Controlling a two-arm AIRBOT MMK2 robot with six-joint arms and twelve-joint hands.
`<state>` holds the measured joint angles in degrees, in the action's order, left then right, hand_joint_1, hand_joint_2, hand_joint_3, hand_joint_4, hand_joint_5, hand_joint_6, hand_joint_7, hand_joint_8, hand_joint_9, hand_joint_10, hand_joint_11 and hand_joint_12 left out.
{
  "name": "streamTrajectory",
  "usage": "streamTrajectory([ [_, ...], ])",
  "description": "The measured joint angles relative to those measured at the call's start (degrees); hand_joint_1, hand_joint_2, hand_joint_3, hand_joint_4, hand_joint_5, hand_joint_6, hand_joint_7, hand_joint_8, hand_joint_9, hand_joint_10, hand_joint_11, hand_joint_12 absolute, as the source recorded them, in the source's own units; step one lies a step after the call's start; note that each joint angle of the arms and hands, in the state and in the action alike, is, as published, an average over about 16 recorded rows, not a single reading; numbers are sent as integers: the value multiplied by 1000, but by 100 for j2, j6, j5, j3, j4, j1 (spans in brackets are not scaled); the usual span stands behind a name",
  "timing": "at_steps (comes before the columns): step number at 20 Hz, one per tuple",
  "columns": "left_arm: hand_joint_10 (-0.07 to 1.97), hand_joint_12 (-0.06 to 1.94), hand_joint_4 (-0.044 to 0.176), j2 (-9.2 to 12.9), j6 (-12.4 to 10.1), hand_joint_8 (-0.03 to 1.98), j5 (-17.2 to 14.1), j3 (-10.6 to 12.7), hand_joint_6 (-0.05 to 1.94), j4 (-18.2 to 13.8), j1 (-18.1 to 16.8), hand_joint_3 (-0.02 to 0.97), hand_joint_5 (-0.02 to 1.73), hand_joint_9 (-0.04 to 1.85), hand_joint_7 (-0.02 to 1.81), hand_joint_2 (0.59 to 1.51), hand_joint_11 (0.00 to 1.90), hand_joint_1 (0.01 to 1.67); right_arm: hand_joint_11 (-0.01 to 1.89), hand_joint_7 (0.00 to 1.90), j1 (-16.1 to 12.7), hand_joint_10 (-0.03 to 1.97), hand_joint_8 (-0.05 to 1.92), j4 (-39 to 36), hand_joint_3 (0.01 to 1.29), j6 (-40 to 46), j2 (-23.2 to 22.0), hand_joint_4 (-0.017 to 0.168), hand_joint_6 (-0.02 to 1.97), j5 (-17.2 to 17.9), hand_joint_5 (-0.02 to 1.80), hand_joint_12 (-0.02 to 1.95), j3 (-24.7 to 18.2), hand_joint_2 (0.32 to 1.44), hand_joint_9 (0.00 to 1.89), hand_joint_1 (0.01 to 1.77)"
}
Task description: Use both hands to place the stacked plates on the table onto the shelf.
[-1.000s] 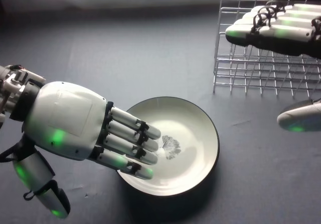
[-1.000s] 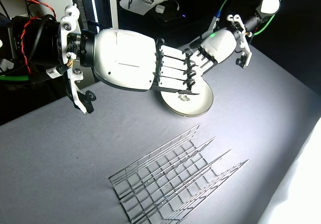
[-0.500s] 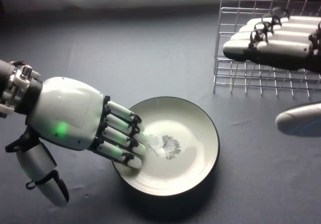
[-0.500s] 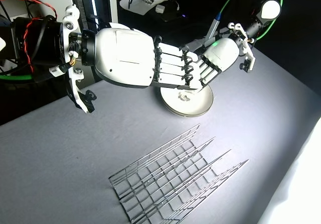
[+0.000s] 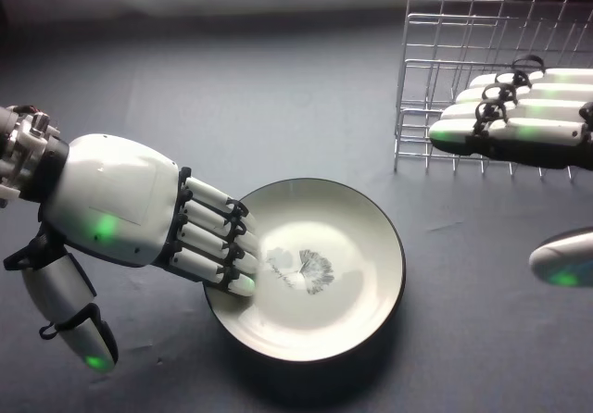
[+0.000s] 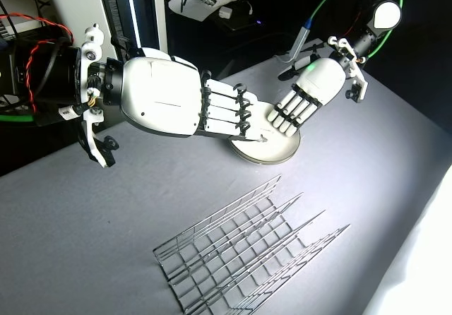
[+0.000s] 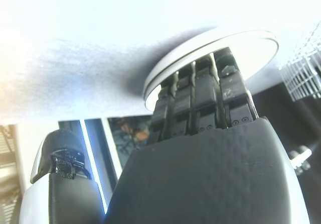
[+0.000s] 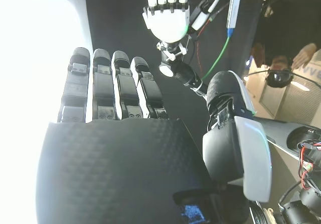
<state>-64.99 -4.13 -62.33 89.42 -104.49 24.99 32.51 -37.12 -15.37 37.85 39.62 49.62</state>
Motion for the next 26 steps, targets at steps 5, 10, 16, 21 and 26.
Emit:
streamTrajectory([
  [5,8,295,-9,0,29,-10,-9,28,-21,-43,52,20,98,82,89,1036,12,17,21,21,-98,7,10,-305,23,-4,210,-1,16,20,15,-7,245,1251,22,25],
  [10,6,258,-10,0,87,-13,-17,41,-26,-72,120,20,77,73,75,1034,12,18,21,22,-213,7,10,-532,23,5,430,-1,16,46,16,-6,483,1250,22,24],
  [16,-1,225,-10,0,147,-14,-17,50,-27,-120,184,20,57,66,60,1034,12,19,21,21,-237,8,10,-612,23,29,555,-2,17,98,16,-6,626,1251,22,24],
  [21,-8,239,-10,-2,164,-14,-3,45,-27,-126,230,20,52,74,58,1034,13,18,22,21,-237,7,10,-594,23,28,572,-2,17,137,16,-6,642,1251,22,23],
  [26,-12,273,-10,-30,147,-14,33,41,-27,-96,283,20,55,87,61,1034,13,18,21,21,-238,7,11,-605,24,23,572,-2,17,187,16,-7,650,1251,22,23],
])
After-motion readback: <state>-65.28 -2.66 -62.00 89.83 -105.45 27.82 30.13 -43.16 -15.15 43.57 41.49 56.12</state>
